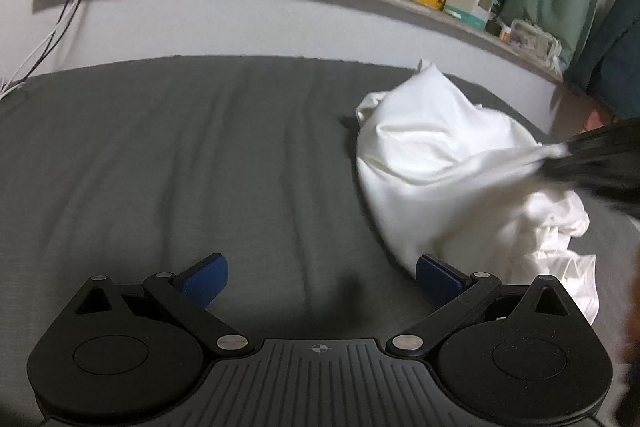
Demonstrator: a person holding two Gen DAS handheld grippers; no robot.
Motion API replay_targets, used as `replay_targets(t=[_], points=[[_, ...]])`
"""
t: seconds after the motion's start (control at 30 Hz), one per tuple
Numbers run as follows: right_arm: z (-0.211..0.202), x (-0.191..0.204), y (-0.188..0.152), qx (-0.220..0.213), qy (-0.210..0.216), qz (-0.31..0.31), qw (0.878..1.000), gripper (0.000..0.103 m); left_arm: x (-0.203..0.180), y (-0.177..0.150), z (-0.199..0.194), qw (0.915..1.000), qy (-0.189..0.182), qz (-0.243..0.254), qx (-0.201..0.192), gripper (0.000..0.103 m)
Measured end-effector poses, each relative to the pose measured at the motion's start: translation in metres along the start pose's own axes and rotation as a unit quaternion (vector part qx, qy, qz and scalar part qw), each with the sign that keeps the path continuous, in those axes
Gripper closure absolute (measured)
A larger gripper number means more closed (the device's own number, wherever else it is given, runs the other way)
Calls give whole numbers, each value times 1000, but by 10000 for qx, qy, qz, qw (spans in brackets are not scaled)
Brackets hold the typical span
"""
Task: Fold clothes
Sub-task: 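Grasp a fold of the white shirt with the right gripper and lift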
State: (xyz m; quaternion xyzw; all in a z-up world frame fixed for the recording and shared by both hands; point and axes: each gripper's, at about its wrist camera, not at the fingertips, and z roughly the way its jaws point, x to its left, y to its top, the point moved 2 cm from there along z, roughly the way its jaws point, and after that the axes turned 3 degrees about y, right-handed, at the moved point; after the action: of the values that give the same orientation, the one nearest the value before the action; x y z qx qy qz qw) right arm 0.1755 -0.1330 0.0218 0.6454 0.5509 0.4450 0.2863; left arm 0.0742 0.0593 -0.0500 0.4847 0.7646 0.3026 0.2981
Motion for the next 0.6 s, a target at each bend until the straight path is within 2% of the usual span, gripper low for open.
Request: replay_targets(t=[0.1, 0.2, 0.3, 0.4, 0.43, 0.5, 0.57, 0.6], points=[[-63, -18, 18, -814, -81, 301, 9962, 98, 3, 0, 0, 9998, -103, -142, 3, 0], [-144, -45, 26, -1628, -462, 679, 9832, 98, 5, 1, 0, 9997, -172, -198, 3, 0], [-230, -82, 16, -2314, -1020, 1187, 9602, 99, 6, 1, -4, 9993, -300, -224, -75, 0], [-311, -115, -15, -2760, -1877, 1511, 9304, 99, 2, 0, -7, 9989, -439, -134, -115, 0], [-326, -125, -25, -2659, -2154, 1599, 9259, 100, 0, 0, -9, 9987, -482, -97, -128, 0], [-338, -148, -51, -1993, -2645, 1797, 9263, 99, -5, -1, -10, 9984, -552, -13, -129, 0], [-330, -164, -75, -1121, -2897, 1862, 9321, 99, -10, -2, -11, 9980, -625, 70, -111, 0], [-323, -170, -89, -692, -2940, 1916, 9338, 93, -13, -3, -12, 9977, -661, 111, -102, 0]])
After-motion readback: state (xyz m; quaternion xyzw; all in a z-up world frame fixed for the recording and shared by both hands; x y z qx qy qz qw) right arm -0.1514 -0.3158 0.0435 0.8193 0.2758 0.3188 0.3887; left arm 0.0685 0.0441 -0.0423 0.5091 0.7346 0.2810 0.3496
